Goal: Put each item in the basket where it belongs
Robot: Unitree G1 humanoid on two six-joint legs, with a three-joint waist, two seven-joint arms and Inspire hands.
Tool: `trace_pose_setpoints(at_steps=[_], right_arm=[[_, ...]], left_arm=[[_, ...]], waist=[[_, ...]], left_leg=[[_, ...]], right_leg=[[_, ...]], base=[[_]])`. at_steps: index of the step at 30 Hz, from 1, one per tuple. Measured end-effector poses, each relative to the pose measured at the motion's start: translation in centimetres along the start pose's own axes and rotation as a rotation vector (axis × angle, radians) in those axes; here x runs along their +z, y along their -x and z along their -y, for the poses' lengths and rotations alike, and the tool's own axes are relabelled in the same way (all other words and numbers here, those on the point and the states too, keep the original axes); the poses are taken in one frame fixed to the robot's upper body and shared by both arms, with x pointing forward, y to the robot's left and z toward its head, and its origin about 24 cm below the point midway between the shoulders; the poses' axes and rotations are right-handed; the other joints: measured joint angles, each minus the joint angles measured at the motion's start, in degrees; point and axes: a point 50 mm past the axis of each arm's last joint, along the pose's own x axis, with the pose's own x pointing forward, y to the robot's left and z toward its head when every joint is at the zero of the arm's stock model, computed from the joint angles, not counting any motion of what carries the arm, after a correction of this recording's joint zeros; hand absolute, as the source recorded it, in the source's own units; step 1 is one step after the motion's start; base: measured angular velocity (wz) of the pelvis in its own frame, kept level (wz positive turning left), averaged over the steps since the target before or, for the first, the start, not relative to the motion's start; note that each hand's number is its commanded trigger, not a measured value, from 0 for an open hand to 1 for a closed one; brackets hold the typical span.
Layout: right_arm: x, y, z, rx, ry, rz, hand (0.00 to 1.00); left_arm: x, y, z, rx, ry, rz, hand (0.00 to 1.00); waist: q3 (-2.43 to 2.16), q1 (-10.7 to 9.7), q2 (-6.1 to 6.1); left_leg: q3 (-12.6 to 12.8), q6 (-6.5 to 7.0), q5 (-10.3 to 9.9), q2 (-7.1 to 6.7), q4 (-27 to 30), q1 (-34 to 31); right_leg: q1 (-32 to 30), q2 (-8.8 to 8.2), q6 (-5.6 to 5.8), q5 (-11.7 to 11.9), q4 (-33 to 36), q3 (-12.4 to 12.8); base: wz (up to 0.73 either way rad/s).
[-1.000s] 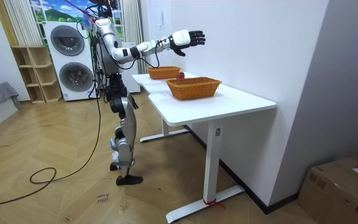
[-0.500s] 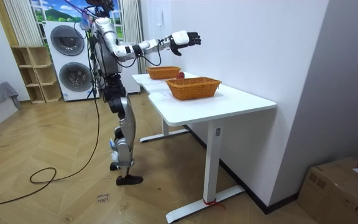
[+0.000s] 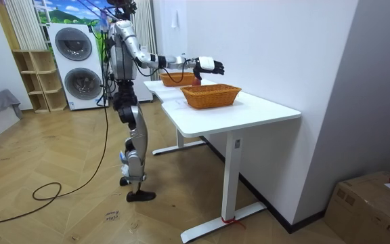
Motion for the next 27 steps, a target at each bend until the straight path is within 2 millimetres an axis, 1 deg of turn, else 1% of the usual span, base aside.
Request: trace_pose_setpoints(at_steps=[4,7,10,15,17,22,27], right_arm=[[-0.1,-0.3,-0.1,0.015,0.009,-0.006,0.00],[-0.2,-0.5,-0.4,0.042,0.038,-0.012,0.00],[0.3,-0.8,-0.5,0.055,0.066,0.003,0.00],[0.3,-0.9,-0.2,0.050,0.078,0.000,0.00],[0.1,-0.9,-0.3,0.056,0.081,-0.007,0.00],[-0.3,-0.9,-0.9,0.085,0.136,-0.021,0.00],[-0.3,-0.9,-1.0,0.098,0.197,-0.021,0.00]], left_arm=[[0.4,-0.2,-0.1,0.012,0.017,0.000,0.00],[0.9,-0.3,-0.4,0.026,0.026,0.011,0.00],[1.2,-0.4,-0.7,0.038,0.018,0.020,0.00],[1.1,-0.4,-1.0,0.044,0.012,0.019,0.00],[1.2,-0.4,-0.9,0.043,0.002,0.023,0.00],[1.5,-0.5,-1.2,0.050,0.002,0.032,0.00],[1.9,-0.6,-1.3,0.053,0.005,0.042,0.00]], waist=[[0.19,0.16,-0.37],[0.18,0.34,-0.52],[0.18,0.50,-0.63],[0.22,1.48,-0.86],[0.29,1.57,-1.02],[0.29,2.33,-1.72],[0.33,3.37,-1.77]], left_leg=[[0.07,0.00,0.00,0.04,-0.04,-0.23],[0.01,0.00,0.00,0.03,0.01,-0.84],[-0.11,0.01,0.11,0.02,0.13,-1.74],[-0.39,-0.03,0.20,0.05,0.13,-1.93],[-0.55,-0.03,0.20,0.02,0.18,-2.05],[-0.55,-0.03,0.21,-0.01,0.54,-2.68],[-0.49,-0.04,0.22,0.02,0.68,-2.77]], right_leg=[[-0.07,-0.01,0.00,0.00,-0.11,-0.03],[-0.44,-0.07,0.01,0.01,-0.10,-0.25],[-1.06,-0.15,0.02,0.01,-0.03,-0.86],[-1.05,-0.19,0.01,0.01,-0.09,-1.44],[-1.05,-0.23,0.01,0.01,-0.09,-1.58],[-1.76,-0.24,-0.01,0.02,-0.05,-1.56],[-1.81,-0.20,-0.05,0.05,-0.06,-1.41]], base=[[0.01],[0.00],[0.05],[0.06],[0.05],[0.00],[-0.01]])
